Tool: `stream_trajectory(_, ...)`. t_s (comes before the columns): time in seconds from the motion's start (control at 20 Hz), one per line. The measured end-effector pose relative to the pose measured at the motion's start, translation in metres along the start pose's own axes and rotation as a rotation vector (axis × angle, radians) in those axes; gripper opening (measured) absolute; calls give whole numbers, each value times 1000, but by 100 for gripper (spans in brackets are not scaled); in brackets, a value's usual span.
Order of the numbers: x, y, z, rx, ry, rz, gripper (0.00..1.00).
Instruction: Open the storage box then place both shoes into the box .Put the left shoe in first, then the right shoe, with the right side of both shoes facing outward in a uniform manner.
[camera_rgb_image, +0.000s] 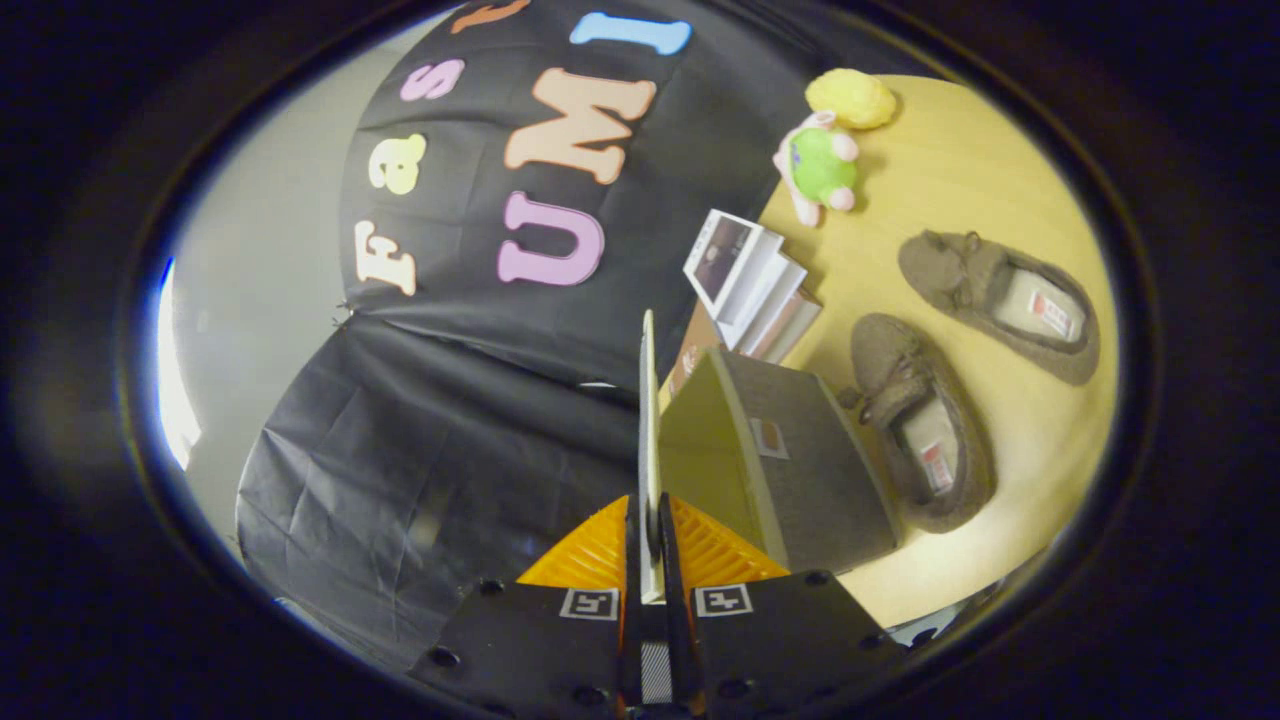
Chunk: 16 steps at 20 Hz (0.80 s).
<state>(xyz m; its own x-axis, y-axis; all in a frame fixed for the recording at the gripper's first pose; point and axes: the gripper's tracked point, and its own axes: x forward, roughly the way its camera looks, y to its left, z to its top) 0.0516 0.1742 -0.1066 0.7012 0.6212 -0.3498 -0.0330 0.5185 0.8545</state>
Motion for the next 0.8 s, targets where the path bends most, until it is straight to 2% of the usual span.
stream_trajectory(0.25, 9, 87, -8, -120, 8, 106, 14)
stream_trajectory(0.45, 27, 144, -23, -202, 42, 159, 14)
stream_trajectory(0.65, 56, 180, -64, -290, 95, 184, 14)
stream_trajectory(0.8, 82, 190, -101, -337, 153, 177, 14)
